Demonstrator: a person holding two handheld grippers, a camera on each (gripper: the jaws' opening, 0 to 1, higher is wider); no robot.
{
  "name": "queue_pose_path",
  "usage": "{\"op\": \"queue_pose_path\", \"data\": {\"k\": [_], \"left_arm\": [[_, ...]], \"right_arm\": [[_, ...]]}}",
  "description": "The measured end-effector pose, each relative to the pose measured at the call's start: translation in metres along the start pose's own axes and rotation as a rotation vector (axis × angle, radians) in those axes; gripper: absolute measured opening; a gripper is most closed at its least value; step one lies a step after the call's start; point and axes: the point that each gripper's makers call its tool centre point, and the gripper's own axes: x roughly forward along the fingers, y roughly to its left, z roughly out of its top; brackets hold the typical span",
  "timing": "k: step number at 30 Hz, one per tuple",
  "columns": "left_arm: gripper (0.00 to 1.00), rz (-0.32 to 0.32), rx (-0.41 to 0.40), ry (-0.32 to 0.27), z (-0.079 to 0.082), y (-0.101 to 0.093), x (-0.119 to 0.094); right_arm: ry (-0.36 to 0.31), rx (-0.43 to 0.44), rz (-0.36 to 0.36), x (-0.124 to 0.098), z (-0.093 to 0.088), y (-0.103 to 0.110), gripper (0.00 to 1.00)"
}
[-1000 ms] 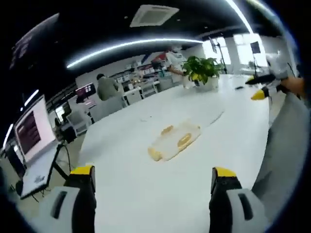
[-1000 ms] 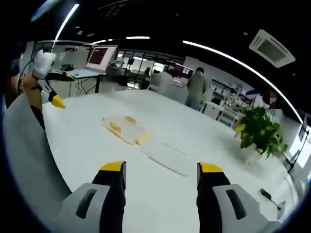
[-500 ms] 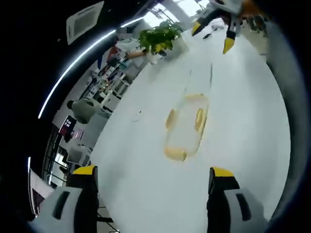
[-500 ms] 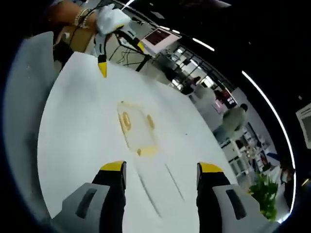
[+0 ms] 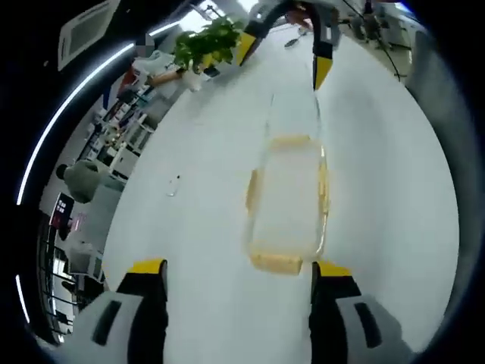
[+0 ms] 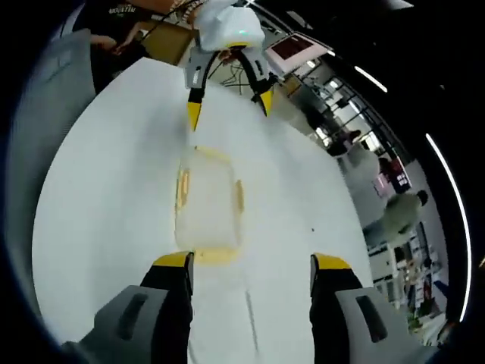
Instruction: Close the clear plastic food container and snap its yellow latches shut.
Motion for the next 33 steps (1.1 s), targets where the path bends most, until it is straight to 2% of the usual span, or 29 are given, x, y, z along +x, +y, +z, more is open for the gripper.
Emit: {"op": "queue_pose_path", "data": {"k": [2, 4, 7, 8, 10, 11, 12, 15, 18, 20, 22, 25, 28, 31, 33], "left_arm": [[0.65, -0.053, 0.023, 0.019, -0.004, -0.002, 0.009], [0.60, -0.083, 0.014, 0.024, -0.006, -0.003, 0.018], [0.61, -0.169, -0.012, 0.016, -0.004, -0.015, 0.026], [0.60, -0.204, -0.047, -0.006, -0.001, -0.020, 0.029], [0.58, -0.225, -0.069, 0.011, -0.005, -0.020, 0.035], [0.57, -0.220, -0.059, 0.018, -0.007, -0.019, 0.037], [0.55, -0.221, -0.033, 0.030, -0.010, -0.018, 0.040], [0.54, -0.266, -0.031, 0.036, -0.011, -0.024, 0.044], [0.52, -0.303, -0.045, 0.032, -0.010, -0.027, 0.045], [0.50, -0.325, -0.037, 0.056, -0.014, -0.030, 0.047], [0.48, -0.350, -0.017, 0.069, -0.016, -0.034, 0.048], [0.46, -0.362, -0.034, 0.059, -0.014, -0.037, 0.051], [0.42, -0.379, -0.031, 0.072, -0.015, -0.039, 0.054], [0.38, -0.402, -0.026, 0.060, -0.014, -0.043, 0.051], [0.37, -0.424, -0.012, 0.045, -0.013, -0.045, 0.050]], "right_arm": [[0.016, -0.024, 0.071, 0.011, -0.003, 0.003, 0.60], [0.019, -0.021, 0.092, 0.020, -0.005, 0.001, 0.56], [0.034, 0.018, 0.145, 0.033, -0.008, 0.005, 0.54], [0.044, 0.033, 0.188, 0.038, -0.010, 0.010, 0.54], [0.046, 0.077, 0.286, 0.044, -0.012, 0.024, 0.54], [0.044, 0.093, 0.312, 0.047, -0.013, 0.028, 0.53], [0.072, 0.094, 0.340, 0.049, -0.017, 0.031, 0.50], [0.117, 0.043, 0.348, 0.059, -0.025, 0.027, 0.44], [0.136, 0.071, 0.418, 0.064, -0.029, 0.034, 0.50], [0.153, 0.100, 0.485, 0.064, -0.032, 0.044, 0.53], [0.172, 0.081, 0.506, 0.070, -0.039, 0.045, 0.51], [0.197, 0.068, 0.514, 0.076, -0.042, 0.047, 0.48], [0.204, 0.075, 0.540, 0.075, -0.040, 0.053, 0.43], [0.227, 0.082, 0.581, 0.072, -0.041, 0.061, 0.38], [0.238, 0.073, 0.552, 0.075, -0.044, 0.060, 0.37]]}}
